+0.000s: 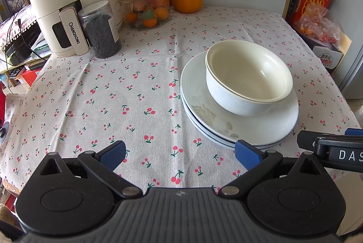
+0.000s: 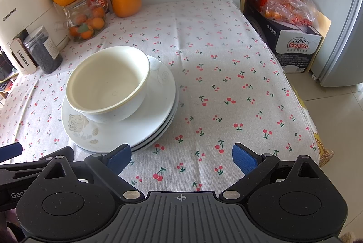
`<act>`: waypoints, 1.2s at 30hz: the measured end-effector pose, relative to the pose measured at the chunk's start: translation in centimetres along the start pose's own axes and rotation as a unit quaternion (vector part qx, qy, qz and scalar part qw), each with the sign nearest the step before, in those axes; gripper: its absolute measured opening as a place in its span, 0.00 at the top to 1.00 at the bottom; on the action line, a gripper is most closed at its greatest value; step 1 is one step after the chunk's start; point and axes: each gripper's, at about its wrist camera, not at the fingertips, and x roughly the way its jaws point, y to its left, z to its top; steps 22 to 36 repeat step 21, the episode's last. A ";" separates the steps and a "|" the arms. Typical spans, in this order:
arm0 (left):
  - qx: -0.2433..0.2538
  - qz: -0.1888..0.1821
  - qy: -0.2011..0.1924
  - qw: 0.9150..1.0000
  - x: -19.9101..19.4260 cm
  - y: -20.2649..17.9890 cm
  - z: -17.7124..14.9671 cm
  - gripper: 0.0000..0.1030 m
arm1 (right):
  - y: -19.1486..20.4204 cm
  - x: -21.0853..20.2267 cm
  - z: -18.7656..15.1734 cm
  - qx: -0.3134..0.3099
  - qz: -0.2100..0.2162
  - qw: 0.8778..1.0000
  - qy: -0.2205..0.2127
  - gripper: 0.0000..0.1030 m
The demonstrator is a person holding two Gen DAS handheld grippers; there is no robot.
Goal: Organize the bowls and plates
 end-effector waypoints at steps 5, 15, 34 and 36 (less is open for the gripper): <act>0.000 0.000 0.000 1.000 0.0 0.0 0.0 0.01 | 0.0 0.0 0.0 0.000 0.000 1.000 0.000 0.06; 0.000 0.000 0.001 1.000 0.0 0.0 -0.1 0.01 | 0.0 0.0 0.0 0.000 0.000 1.000 0.000 0.06; -0.001 0.000 0.002 1.000 0.1 0.0 -0.5 0.01 | 0.0 0.0 0.0 0.000 0.000 1.000 0.000 0.06; -0.001 0.000 0.002 1.000 0.1 0.0 -0.5 0.01 | 0.0 0.0 0.0 0.000 0.000 1.000 0.000 0.06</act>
